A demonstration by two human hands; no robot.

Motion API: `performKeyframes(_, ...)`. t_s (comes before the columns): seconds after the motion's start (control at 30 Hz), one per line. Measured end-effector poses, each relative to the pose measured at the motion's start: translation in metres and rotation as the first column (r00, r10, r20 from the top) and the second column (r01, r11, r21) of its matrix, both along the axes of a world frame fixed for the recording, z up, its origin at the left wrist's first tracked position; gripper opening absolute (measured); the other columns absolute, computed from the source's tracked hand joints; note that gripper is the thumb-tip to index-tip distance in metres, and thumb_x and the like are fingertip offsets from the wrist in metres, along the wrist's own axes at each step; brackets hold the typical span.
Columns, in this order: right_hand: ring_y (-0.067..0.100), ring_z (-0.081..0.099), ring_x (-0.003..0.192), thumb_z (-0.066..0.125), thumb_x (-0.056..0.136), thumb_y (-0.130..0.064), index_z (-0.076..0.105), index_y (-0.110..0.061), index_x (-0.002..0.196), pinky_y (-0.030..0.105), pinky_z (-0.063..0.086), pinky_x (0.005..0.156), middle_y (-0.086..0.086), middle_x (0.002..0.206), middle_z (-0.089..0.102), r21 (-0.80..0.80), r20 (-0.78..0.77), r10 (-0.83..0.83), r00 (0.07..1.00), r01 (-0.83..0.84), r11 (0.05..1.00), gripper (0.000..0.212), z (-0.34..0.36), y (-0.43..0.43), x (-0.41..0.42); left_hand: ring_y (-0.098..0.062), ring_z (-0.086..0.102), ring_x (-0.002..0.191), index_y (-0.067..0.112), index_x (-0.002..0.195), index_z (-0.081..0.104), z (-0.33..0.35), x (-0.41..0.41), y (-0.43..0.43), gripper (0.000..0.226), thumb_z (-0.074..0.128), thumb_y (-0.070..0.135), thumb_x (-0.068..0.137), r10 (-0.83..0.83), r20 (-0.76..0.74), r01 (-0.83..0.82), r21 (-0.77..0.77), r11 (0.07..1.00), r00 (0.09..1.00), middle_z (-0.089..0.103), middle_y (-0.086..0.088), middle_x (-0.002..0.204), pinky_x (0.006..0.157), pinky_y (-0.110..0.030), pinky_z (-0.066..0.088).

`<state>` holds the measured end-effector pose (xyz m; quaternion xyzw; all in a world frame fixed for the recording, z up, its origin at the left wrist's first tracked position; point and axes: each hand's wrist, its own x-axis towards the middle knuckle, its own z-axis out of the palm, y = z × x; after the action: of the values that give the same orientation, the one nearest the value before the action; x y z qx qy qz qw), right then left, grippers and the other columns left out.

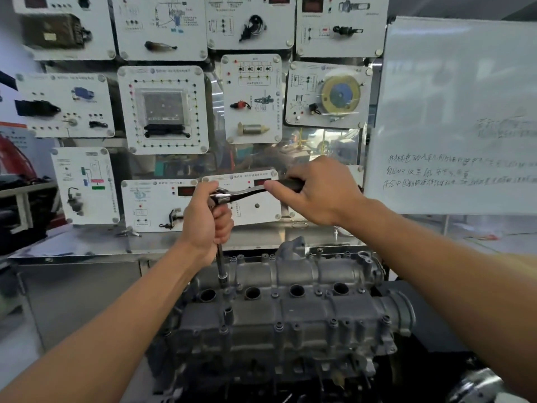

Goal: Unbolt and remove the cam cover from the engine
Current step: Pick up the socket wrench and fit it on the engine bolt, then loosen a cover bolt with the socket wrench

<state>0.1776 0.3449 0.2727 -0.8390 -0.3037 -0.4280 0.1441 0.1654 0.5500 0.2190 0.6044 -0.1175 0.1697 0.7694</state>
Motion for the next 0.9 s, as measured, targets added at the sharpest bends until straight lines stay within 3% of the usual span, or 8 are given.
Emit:
performKeyframes(0.33, 0.018, 0.052, 0.052, 0.051, 0.089, -0.068, 0.064, -0.015, 0.062, 0.032, 0.047, 0.053, -0.002, 0.051, 0.055, 0.053, 0.015, 0.006, 1.0, -0.006, 0.999, 0.061, -0.011, -0.005, 0.0, -0.012, 0.011, 0.038, 0.022, 0.052, 0.023, -0.008, 0.005, -0.004, 0.051, 0.034, 0.043, 0.098, -0.008, 0.023, 0.007, 0.015, 1.0, 1.0, 0.017, 0.006, 0.042, 0.039, -0.019, 0.01)
performKeyframes(0.53, 0.019, 0.052, 0.054, 0.05, 0.088, -0.069, 0.063, -0.018, 0.062, 0.028, 0.036, 0.05, -0.007, 0.05, 0.049, 0.041, -0.005, -0.048, 0.999, 0.048, 0.998, 0.058, -0.009, 0.0, -0.019, -0.011, 0.01, 0.037, 0.023, 0.049, 0.025, -0.008, 0.009, -0.003, 0.052, 0.033, 0.046, 0.096, -0.006, 0.002, 0.006, 0.003, 1.0, 1.0, 0.016, 0.007, 0.042, 0.041, -0.021, 0.007)
performKeyframes(0.63, 0.017, 0.048, 0.055, 0.046, 0.09, -0.068, 0.055, -0.021, 0.064, 0.027, 0.029, 0.05, -0.006, 0.058, 0.049, -0.014, -0.026, -0.121, 0.992, 0.121, 0.993, 0.054, -0.01, 0.01, -0.046, -0.012, 0.008, 0.04, 0.023, 0.049, 0.023, -0.007, 0.012, -0.002, 0.051, 0.034, 0.048, 0.092, 0.001, 0.007, -0.002, 0.011, 1.0, 1.0, 0.016, 0.006, 0.042, 0.043, -0.022, 0.006)
performKeyframes(0.77, 0.009, 0.031, 0.051, 0.049, 0.096, -0.046, 0.03, -0.025, 0.061, 0.025, 0.018, 0.046, -0.007, 0.063, 0.034, -0.096, -0.037, -0.116, 0.993, 0.112, 0.989, 0.045, -0.016, 0.024, -0.087, -0.013, 0.01, 0.039, 0.024, 0.044, 0.026, -0.006, 0.013, -0.006, 0.052, 0.039, 0.049, 0.088, 0.037, 0.008, -0.037, 0.008, 0.999, 0.999, 0.019, 0.006, 0.042, 0.039, -0.017, 0.012)
performKeyframes(0.9, 0.011, 0.032, 0.052, 0.053, 0.095, -0.032, 0.024, -0.024, 0.064, 0.026, 0.019, 0.045, -0.006, 0.066, 0.032, -0.179, -0.099, -0.081, 0.992, 0.062, 0.982, 0.043, -0.017, 0.027, -0.113, -0.008, 0.018, 0.036, 0.024, 0.035, 0.036, -0.012, 0.009, -0.017, 0.058, 0.044, 0.043, 0.089, 0.104, 0.067, -0.1, -0.057, 0.993, 0.992, 0.027, 0.012, 0.039, 0.043, -0.023, 0.009)
